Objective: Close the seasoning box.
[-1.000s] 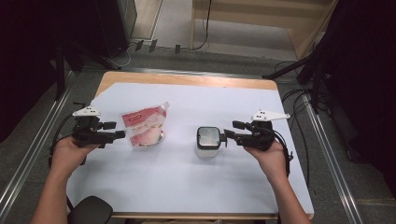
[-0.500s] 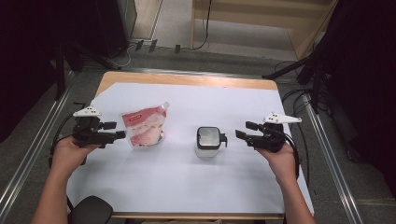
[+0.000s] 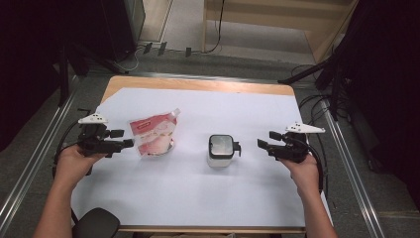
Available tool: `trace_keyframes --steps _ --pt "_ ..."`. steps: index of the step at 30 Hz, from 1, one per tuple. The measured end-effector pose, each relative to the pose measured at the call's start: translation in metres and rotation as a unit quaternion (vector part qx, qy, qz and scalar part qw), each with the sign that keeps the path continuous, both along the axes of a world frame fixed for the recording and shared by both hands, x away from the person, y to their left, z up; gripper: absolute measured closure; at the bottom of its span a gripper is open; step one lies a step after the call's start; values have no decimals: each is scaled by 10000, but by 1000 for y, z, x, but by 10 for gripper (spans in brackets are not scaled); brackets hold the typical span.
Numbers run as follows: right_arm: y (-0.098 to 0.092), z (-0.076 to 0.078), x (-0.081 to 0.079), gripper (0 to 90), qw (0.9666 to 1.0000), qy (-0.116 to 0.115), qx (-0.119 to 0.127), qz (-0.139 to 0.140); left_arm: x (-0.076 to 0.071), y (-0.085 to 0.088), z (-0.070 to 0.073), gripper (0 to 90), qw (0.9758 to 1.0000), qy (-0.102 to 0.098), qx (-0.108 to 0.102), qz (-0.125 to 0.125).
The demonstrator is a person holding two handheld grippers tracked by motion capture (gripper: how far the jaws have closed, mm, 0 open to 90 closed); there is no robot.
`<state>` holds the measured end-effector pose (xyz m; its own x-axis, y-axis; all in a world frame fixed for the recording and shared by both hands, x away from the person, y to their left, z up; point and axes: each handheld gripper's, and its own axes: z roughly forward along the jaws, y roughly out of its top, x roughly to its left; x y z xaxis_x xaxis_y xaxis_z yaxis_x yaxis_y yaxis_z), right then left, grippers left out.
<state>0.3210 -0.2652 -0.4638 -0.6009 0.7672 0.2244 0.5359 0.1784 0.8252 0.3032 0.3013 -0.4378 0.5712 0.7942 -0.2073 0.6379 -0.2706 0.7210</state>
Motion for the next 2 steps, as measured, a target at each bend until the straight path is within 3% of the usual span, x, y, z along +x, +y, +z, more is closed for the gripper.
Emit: trace_keyframes --steps 2 --pt "0 -1 0 350 10000 5 2 0 0 1 0 350 10000 29 -6 -18"
